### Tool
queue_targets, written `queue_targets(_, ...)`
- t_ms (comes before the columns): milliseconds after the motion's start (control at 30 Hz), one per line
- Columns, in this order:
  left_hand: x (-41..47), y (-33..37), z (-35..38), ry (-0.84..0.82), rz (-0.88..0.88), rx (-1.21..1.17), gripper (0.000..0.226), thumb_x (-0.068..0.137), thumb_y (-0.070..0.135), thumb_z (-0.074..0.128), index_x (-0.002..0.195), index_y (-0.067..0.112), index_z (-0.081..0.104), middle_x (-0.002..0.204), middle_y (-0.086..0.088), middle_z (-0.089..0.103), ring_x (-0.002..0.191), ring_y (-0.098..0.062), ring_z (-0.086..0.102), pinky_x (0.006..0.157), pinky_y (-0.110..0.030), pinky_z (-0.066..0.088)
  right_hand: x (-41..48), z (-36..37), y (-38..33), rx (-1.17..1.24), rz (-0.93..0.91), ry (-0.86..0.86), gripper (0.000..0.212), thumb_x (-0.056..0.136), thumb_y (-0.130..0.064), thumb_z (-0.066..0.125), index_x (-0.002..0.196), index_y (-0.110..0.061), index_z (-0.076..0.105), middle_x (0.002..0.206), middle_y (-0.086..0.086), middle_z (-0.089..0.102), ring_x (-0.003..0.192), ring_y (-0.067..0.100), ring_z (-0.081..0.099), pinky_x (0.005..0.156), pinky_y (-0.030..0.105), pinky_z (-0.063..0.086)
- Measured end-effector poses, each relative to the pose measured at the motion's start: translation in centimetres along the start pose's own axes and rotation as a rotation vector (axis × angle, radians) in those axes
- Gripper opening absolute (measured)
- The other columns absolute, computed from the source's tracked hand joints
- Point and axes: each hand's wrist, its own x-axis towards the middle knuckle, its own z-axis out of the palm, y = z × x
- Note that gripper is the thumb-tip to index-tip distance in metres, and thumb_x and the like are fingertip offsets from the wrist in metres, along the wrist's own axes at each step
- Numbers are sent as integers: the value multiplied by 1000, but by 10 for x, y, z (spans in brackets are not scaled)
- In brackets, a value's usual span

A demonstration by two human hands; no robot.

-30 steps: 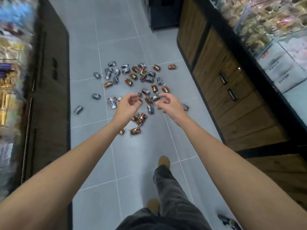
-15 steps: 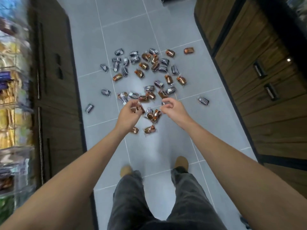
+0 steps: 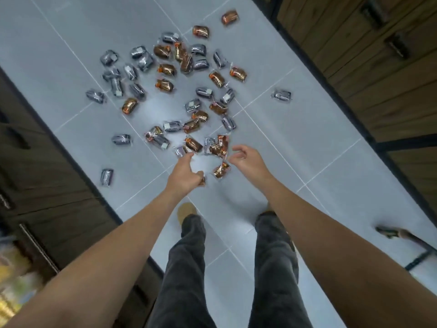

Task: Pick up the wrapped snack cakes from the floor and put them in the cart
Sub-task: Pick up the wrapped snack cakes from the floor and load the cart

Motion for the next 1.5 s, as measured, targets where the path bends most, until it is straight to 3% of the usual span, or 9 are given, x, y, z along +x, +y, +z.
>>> queue_targets(167, 47, -65, 26, -89, -69, 68, 58, 87, 26, 62, 139, 19, 38, 133, -2, 52, 116, -23, 52, 99, -34, 41, 40, 50, 64, -41, 164, 93, 16, 83, -13, 65, 96, -18, 56, 77, -12, 54, 79, 12, 54, 70, 22, 42)
queue_targets(333, 113, -144, 85, -85, -11, 206, 54, 85, 27, 63, 135, 22, 44, 133, -2, 52, 122, -26, 49, 95, -35, 39, 118, 103, 158, -107, 279, 122, 35, 85, -28, 64, 116, -17, 55, 97, -6, 56, 94, 16, 56, 87, 33, 47)
queue_targets(500, 210, -224, 160, -119, 40, 288, 58, 81, 29, 66, 135, 22, 45, 130, -4, 55, 120, -29, 50, 96, -40, 42, 220, 153, 260, -77, 367, 167, 37, 83, -38, 66, 112, -25, 47, 107, -4, 52, 94, 16, 53, 84, 32, 45)
queue_targets(733, 328, -313, 249, -158, 71, 462, 67, 78, 34, 67, 137, 19, 38, 136, -5, 48, 127, -30, 41, 98, -42, 36, 340, 194, 373, -30, 453, 289, 61, 81, -37, 67, 128, -6, 42, 120, 11, 56, 110, 30, 56, 88, 38, 47)
queue_targets(867, 357, -360, 274, -205, 132, 656, 98, 71, 36, 73, 147, 23, 12, 148, -2, 23, 137, -25, 19, 107, -47, 19, 387, 215, 402, -19, 530, 449, 85, 75, -50, 71, 134, -2, 31, 132, 13, 40, 119, 33, 47, 96, 42, 44)
queue_targets(933, 366, -374, 278, -128, 274, 802, 94, 69, 42, 72, 145, 26, 20, 142, -2, 30, 131, -25, 28, 104, -46, 20, 402, 224, 407, -54, 530, 537, 91, 72, -51, 72, 134, -3, 26, 132, 12, 34, 120, 33, 43, 89, 40, 41)
queue_targets(1033, 377, -370, 276, -59, 390, 857, 78, 71, 52, 68, 137, 27, 33, 131, -1, 46, 118, -27, 44, 100, -46, 23, 413, 232, 408, -72, 405, 587, 78, 77, -43, 69, 132, -3, 29, 131, 13, 38, 120, 34, 43, 90, 40, 40)
queue_targets(1233, 354, -325, 248, -113, 242, 612, 70, 72, 47, 71, 128, 23, 36, 122, -7, 55, 110, -32, 54, 92, -44, 38, 370, 214, 388, -28, 349, 542, 62, 78, -32, 70, 123, -2, 40, 122, 14, 53, 109, 31, 54, 89, 38, 47)
queue_targets(1500, 234, -236, 178, -25, 255, 564, 63, 73, 44, 70, 124, 21, 39, 115, -8, 57, 105, -31, 55, 87, -42, 43, 234, 152, 304, 59, 277, 518, 49, 78, -27, 68, 118, -14, 42, 90, -6, 56, 65, 4, 54, 65, 28, 44)
